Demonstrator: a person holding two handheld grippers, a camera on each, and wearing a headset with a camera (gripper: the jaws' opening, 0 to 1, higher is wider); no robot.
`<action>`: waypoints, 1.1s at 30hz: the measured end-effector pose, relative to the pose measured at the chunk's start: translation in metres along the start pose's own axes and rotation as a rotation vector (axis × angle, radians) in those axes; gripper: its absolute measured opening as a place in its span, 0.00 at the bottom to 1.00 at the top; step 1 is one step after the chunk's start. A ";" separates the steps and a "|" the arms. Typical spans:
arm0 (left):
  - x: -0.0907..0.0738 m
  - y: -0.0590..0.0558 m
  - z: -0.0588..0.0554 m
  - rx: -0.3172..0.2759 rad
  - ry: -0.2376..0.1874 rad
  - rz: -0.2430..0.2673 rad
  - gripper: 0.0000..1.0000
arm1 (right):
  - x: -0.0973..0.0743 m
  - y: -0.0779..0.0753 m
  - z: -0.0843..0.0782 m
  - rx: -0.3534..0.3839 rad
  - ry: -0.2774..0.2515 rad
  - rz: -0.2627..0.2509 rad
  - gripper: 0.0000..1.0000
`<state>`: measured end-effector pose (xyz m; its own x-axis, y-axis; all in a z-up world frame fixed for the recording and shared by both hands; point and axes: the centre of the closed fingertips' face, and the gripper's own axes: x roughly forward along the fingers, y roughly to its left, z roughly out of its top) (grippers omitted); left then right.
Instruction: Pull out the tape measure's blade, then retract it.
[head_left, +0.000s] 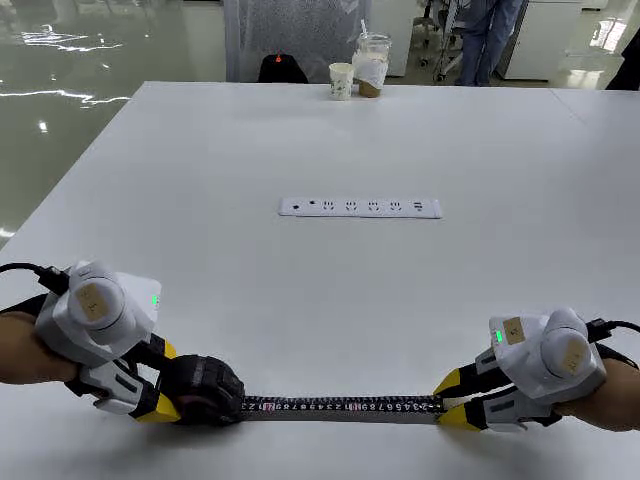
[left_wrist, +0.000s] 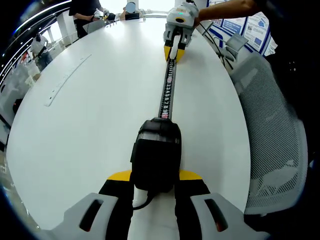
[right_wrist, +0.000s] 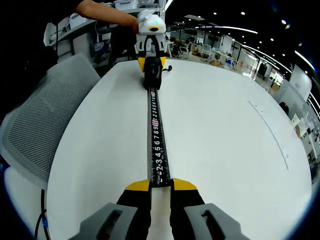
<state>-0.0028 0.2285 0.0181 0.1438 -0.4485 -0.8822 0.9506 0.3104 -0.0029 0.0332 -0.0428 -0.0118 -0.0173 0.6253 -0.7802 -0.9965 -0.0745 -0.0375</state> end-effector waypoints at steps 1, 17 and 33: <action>0.000 -0.001 0.000 0.003 0.001 0.000 0.26 | 0.000 0.001 0.000 -0.002 0.005 0.003 0.10; -0.001 -0.002 0.001 0.021 0.019 0.002 0.27 | -0.002 -0.004 0.000 -0.018 0.043 -0.021 0.15; -0.012 -0.002 -0.002 -0.027 -0.019 0.050 0.45 | -0.015 -0.001 -0.003 -0.002 0.052 -0.050 0.24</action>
<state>-0.0071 0.2348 0.0274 0.1963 -0.4473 -0.8726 0.9342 0.3555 0.0279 0.0345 -0.0544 -0.0025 0.0369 0.5870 -0.8087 -0.9959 -0.0454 -0.0784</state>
